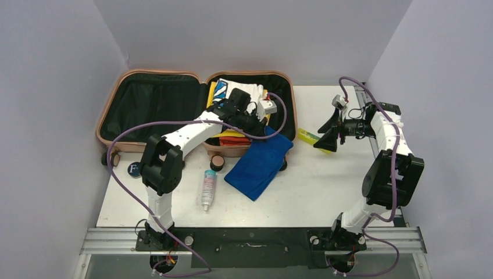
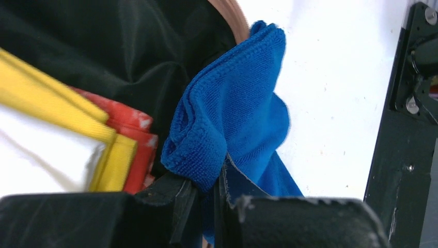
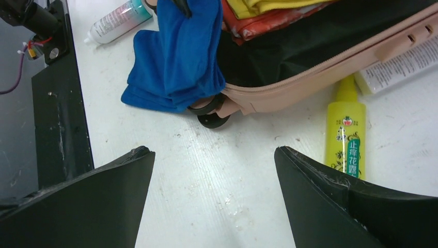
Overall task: Pack the luggage
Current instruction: Pick up the clothes at the center of the board, then place the clothes in the luggage.
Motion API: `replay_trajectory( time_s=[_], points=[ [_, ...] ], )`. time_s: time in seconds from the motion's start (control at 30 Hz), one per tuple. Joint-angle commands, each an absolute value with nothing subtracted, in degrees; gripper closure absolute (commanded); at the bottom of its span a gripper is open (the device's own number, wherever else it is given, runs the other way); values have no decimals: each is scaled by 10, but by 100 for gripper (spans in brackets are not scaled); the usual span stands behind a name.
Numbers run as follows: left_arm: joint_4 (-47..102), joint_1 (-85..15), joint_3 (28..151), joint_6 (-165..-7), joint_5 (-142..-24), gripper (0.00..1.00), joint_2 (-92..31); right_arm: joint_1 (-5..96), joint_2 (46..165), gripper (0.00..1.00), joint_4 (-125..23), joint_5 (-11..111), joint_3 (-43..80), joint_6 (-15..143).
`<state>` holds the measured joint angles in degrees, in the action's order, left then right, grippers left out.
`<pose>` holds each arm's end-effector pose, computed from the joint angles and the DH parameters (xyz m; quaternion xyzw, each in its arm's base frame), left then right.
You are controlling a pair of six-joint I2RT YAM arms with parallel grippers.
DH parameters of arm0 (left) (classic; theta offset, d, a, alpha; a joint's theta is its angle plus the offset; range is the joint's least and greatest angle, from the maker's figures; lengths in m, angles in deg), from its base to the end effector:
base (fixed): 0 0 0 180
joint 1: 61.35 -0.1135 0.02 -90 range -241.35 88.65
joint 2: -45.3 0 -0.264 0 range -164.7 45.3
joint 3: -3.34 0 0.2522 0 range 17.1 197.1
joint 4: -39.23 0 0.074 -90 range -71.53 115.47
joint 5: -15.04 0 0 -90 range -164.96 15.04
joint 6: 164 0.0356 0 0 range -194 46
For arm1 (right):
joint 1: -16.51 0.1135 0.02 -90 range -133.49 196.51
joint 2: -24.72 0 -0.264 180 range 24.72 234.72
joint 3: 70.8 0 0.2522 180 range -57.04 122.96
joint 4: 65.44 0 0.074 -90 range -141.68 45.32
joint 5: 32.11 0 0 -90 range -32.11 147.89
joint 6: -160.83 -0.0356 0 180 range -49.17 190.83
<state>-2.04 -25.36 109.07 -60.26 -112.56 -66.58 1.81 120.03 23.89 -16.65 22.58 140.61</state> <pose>0.3419 -0.2751 0.2562 0.4770 0.7511 -0.3610 0.2793 0.2937 -0.0416 0.2844 -0.3620 0.7087 0.4542 0.4006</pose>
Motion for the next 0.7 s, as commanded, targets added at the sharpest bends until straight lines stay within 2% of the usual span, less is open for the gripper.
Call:
replay_trajectory(
  time_s=[0.0, 0.23, 0.67],
  points=[
    [26, -300, 1142, -649, -1072, 100, -672, 6, 1181, 10, 223, -195, 227, 1372],
    [66, -346, 1167, -701, -1033, 100, -692, 29, 1076, 10, -84, -89, 120, 1087],
    [-20, -411, 1353, -677, -1029, 100, -829, 78, 1060, 10, -83, -63, 108, 1076]
  ],
)
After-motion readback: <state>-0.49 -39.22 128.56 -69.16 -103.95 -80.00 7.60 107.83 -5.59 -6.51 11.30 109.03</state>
